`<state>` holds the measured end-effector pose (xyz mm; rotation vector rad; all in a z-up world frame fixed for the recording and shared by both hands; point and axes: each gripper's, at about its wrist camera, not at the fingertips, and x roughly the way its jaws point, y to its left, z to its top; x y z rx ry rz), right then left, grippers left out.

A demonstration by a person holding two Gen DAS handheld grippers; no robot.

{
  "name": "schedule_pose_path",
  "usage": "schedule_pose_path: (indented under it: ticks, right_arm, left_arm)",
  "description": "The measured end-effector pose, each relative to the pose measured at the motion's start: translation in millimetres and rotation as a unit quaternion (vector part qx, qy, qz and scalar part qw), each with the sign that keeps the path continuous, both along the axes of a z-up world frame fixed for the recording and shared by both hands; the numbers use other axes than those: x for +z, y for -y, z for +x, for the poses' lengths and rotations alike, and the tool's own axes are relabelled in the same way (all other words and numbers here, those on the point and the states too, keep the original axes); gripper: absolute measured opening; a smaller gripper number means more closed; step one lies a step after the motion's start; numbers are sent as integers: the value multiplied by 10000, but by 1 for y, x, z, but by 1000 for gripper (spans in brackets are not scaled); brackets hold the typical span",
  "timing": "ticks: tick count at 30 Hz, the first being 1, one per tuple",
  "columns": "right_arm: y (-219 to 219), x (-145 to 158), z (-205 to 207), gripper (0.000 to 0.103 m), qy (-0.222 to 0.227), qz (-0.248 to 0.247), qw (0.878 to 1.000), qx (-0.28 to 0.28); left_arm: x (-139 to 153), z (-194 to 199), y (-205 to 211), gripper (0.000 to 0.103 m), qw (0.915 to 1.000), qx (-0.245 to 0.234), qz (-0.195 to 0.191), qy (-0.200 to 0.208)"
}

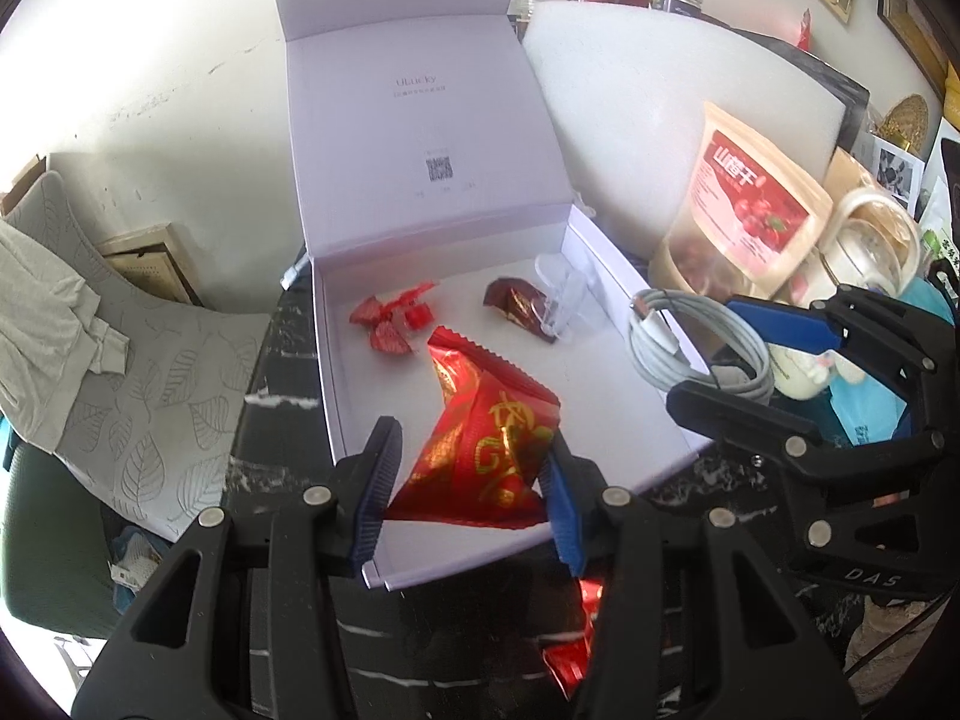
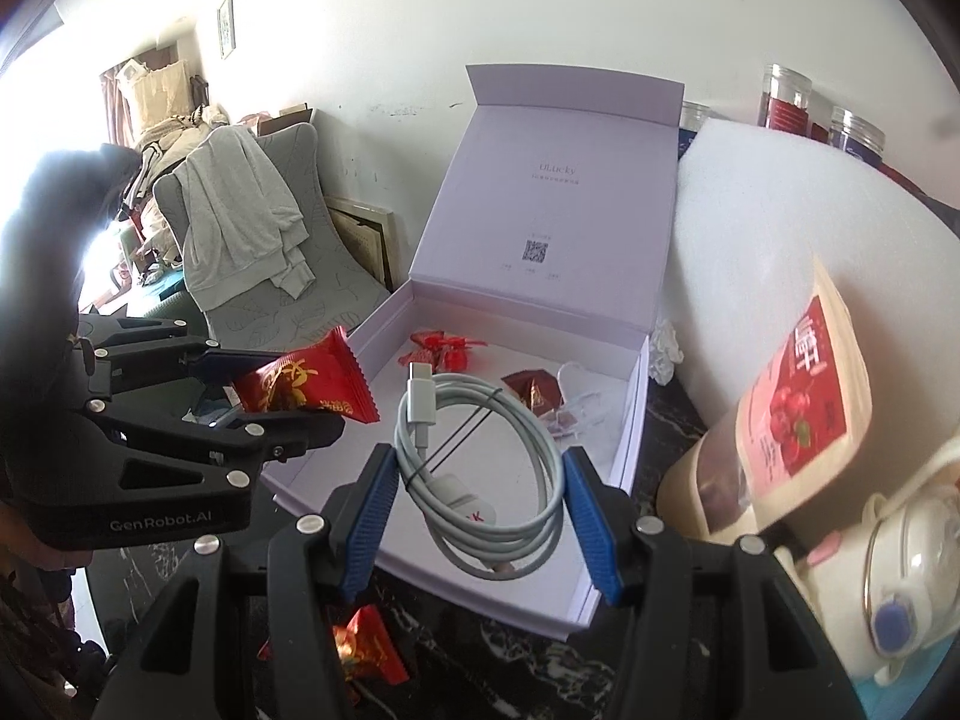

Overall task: Organize objects
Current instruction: 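Carry the red candy bag with the left tool while the right tool carries the white cable over the box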

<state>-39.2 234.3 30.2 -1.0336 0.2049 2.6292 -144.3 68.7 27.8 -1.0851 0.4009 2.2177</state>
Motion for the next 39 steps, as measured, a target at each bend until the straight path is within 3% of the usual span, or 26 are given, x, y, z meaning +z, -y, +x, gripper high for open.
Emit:
schedule_pose_path:
  ticks: [15,35,39]
  right_arm:
    - [-35,10,-42,57,-40,120,9999,-29]
    - [-85,-15,-110,57,398,165,9990,-103]
    - [-96,-25,-111,57,412,-5,9991,-139]
  left_arm:
    - [3,-52,-25,44,9997,123,-52,-181]
    - [-17,-122,-63,44,9989,60,-369,-279]
    - [-30,-132,-70,44,9992,-40,-404,-28]
